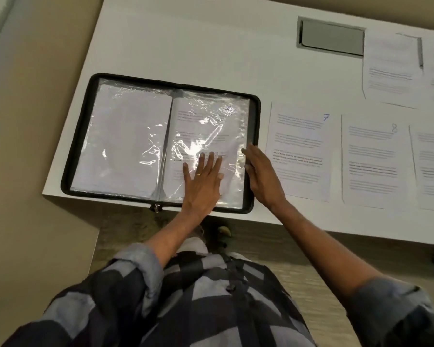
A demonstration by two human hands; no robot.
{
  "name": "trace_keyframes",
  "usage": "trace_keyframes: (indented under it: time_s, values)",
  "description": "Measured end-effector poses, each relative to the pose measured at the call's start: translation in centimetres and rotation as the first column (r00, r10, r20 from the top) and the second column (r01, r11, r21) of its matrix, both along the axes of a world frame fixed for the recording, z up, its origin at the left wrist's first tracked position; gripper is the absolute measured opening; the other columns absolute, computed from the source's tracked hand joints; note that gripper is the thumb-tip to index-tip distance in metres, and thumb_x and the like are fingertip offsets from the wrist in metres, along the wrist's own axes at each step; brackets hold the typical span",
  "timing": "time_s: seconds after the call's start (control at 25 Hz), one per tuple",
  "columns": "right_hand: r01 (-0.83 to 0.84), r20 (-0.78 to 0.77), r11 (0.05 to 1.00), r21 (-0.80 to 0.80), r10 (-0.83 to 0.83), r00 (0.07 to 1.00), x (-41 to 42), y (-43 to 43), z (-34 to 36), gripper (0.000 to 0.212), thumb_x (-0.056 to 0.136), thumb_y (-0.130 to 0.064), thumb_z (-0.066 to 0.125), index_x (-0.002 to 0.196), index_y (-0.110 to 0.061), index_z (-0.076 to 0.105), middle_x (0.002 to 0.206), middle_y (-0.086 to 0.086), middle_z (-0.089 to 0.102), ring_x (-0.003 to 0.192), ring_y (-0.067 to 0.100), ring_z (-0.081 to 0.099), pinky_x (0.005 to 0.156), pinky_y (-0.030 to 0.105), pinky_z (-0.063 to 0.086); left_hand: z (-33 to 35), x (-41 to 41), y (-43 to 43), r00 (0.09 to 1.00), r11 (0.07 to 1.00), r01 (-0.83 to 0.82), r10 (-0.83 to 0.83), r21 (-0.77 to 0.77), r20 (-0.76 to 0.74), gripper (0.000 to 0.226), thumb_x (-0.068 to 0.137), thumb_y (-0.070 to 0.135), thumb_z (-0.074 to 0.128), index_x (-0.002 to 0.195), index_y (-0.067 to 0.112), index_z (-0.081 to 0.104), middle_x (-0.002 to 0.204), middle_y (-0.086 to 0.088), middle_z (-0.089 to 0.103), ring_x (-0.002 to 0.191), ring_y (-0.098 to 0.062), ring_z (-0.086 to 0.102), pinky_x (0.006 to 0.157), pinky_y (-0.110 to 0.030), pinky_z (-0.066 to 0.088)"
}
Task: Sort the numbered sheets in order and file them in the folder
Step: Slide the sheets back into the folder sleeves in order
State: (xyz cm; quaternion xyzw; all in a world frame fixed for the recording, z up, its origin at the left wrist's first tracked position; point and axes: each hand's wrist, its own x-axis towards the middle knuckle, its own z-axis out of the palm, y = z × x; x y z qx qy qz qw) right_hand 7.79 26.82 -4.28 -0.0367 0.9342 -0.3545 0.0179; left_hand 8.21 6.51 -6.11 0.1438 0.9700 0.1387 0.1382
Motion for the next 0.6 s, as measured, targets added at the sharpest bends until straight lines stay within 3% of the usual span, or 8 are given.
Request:
trace_keyframes:
  time_s: [0.08,0.16,0.28,0.44,0.52,0.6]
  values:
    - [0.108,-0.014,0.978,-0.181,-0.112,0.994,1.1,-1.2,0.6,0.043,0.109,-0.015,0.044,0.152,-0.016,0.045,0.161,0.002,0.039,0.148,0.012,0.035,0.122,0.029,0.029,1.6,0.3,-0.2,0.993,0.967,-0.113,0.115,0.226,0.004,0.052,0.112,0.039,0.017,0.163,0.029,0.014,0.170,0.007,0.012,0.158,-0.013,-0.001,0.124,-0.061,0.003]
    - [0.158,0.024,0.946,-0.284,-0.158,0.987,1.3,-2.9,1.1,0.044,0.109,-0.019,0.044,0.153,-0.014,0.043,0.160,0.003,0.040,0.147,0.013,0.037,0.123,0.037,0.032,3.8,0.7,-0.7,0.975,0.853,-0.222,0.208,0.472,0.083,0.050,0.112,0.043,0.021,0.162,0.035,0.019,0.169,0.011,0.017,0.156,-0.006,0.005,0.127,-0.054,0.003]
    - [0.019,0.083,0.923,-0.383,0.013,0.996,1.0,-7.2,2.6,0.052,0.108,-0.028,0.046,0.157,-0.014,0.034,0.160,0.002,0.040,0.146,0.013,0.039,0.120,0.046,0.036,7.5,1.8,-2.4,0.929,0.629,-0.371,0.249,0.683,0.276,0.057,0.106,0.055,0.029,0.160,0.039,0.022,0.168,0.015,0.019,0.153,-0.002,0.016,0.128,-0.043,0.017]
    - [-0.187,0.031,0.887,-0.422,0.220,0.975,0.3,-13.6,5.6,0.061,0.107,-0.041,0.039,0.161,-0.017,0.023,0.166,0.001,0.030,0.148,0.008,0.034,0.121,0.040,0.035,13.5,1.8,-5.7,0.863,0.494,-0.504,0.324,0.709,0.388,0.085,0.089,0.080,0.036,0.160,0.038,0.022,0.167,0.011,0.025,0.147,-0.005,0.029,0.121,-0.036,0.028]
    - [-0.266,-0.007,0.878,-0.398,0.287,0.958,0.1,-16.2,6.6,0.063,0.107,-0.044,0.038,0.162,-0.018,0.020,0.169,0.001,0.020,0.154,0.013,0.023,0.125,0.039,0.027,15.8,1.7,-8.4,0.841,0.456,-0.527,0.403,0.717,0.361,0.084,0.091,0.068,0.056,0.161,0.036,0.022,0.165,0.014,0.027,0.144,-0.003,0.032,0.115,-0.030,0.033]
    - [-0.336,0.015,0.871,-0.359,0.366,0.931,-0.3,-18.5,7.2,0.062,0.108,-0.044,0.039,0.162,-0.023,0.017,0.171,-0.003,0.010,0.156,0.010,0.013,0.127,0.034,0.018,16.8,1.5,-11.8,0.814,0.469,-0.554,0.480,0.688,0.329,0.084,0.094,0.041,0.070,0.161,0.035,0.020,0.163,0.015,0.028,0.142,-0.003,0.033,0.106,-0.023,0.035]
